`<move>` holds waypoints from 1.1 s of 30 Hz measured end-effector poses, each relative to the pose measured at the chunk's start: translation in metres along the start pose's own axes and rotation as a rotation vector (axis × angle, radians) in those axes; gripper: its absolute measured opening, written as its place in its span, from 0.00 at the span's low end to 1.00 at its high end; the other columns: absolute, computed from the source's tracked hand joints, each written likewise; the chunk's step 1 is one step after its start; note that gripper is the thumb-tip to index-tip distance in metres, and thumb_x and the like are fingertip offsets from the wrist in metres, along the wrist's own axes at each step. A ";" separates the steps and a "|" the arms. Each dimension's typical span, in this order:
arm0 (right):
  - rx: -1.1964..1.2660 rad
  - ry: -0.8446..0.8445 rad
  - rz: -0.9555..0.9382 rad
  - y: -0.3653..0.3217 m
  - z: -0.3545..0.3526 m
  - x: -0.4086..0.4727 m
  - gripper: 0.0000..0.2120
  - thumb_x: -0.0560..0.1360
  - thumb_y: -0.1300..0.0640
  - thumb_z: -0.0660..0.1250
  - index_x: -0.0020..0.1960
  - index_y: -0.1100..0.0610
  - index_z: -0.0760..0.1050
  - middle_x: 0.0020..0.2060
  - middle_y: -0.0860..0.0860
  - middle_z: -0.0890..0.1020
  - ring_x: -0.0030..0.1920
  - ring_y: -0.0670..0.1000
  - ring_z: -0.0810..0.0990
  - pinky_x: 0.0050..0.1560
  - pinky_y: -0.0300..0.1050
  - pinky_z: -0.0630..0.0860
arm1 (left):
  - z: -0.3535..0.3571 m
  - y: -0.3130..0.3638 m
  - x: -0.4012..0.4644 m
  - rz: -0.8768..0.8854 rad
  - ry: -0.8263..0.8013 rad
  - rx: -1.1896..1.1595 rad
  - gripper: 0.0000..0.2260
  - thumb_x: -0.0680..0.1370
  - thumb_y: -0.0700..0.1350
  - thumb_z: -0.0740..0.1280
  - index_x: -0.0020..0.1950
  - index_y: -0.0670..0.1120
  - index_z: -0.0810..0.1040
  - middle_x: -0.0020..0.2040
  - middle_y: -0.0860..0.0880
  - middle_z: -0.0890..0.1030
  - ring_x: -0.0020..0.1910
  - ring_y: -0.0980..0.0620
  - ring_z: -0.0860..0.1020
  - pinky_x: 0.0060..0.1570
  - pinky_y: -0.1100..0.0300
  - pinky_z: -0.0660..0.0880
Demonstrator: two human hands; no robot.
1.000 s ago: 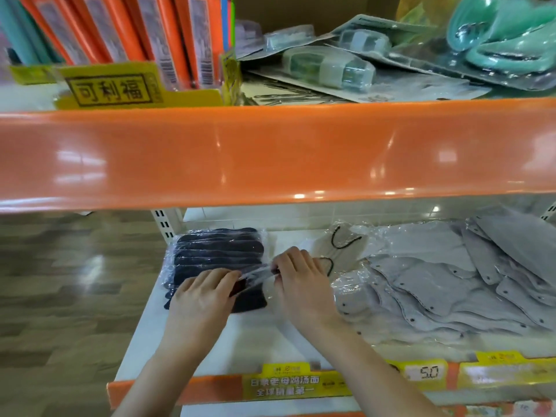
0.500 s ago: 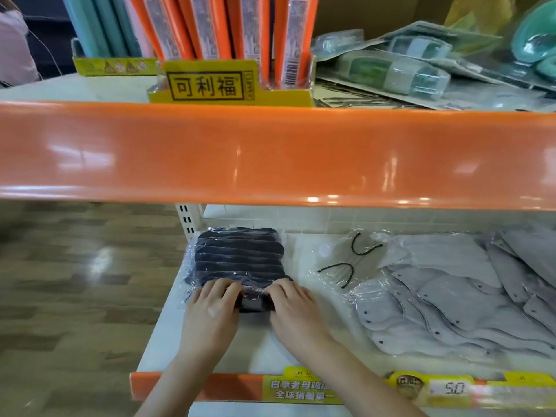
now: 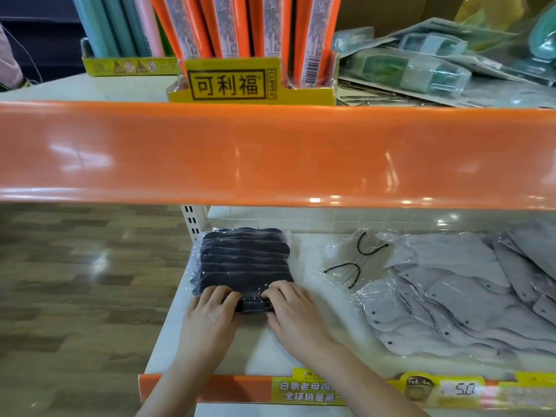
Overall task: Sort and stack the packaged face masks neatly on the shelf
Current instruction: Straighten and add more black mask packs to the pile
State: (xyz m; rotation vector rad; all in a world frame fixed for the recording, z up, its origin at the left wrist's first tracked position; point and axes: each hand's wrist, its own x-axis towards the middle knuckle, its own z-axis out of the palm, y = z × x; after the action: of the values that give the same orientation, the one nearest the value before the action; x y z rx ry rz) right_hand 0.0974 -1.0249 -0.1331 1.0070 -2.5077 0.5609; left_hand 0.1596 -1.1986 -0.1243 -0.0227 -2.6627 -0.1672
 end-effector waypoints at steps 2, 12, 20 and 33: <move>-0.004 -0.001 0.003 -0.001 0.002 -0.001 0.13 0.66 0.51 0.68 0.50 0.51 0.77 0.48 0.46 0.77 0.48 0.48 0.78 0.52 0.39 0.72 | 0.000 -0.004 0.000 -0.011 -0.023 0.003 0.07 0.68 0.43 0.66 0.43 0.47 0.80 0.43 0.51 0.79 0.43 0.46 0.79 0.37 0.55 0.73; -0.055 0.009 0.040 -0.008 0.004 -0.007 0.19 0.71 0.41 0.56 0.54 0.47 0.79 0.54 0.46 0.78 0.56 0.45 0.70 0.53 0.41 0.76 | -0.003 -0.010 0.001 -0.078 -0.273 0.014 0.23 0.70 0.64 0.57 0.49 0.51 0.82 0.51 0.51 0.81 0.50 0.48 0.81 0.43 0.54 0.79; -0.089 0.049 0.004 -0.004 0.008 0.002 0.17 0.64 0.46 0.67 0.51 0.50 0.80 0.52 0.49 0.79 0.55 0.47 0.68 0.52 0.44 0.77 | 0.003 -0.030 0.023 -0.315 -0.142 -0.087 0.17 0.77 0.50 0.67 0.63 0.45 0.76 0.61 0.44 0.77 0.58 0.40 0.76 0.51 0.46 0.74; -0.021 0.002 0.044 -0.001 0.022 0.012 0.19 0.62 0.52 0.77 0.52 0.51 0.79 0.54 0.51 0.80 0.54 0.53 0.78 0.54 0.50 0.78 | 0.005 -0.030 0.045 -0.394 -0.238 0.017 0.18 0.77 0.48 0.68 0.64 0.43 0.74 0.60 0.41 0.77 0.60 0.37 0.74 0.54 0.44 0.70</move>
State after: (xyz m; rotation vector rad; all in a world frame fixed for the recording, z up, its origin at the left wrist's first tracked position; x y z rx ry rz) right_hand 0.0858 -1.0437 -0.1455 0.9454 -2.5340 0.5469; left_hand 0.1161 -1.2282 -0.1116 0.5206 -2.8764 -0.2827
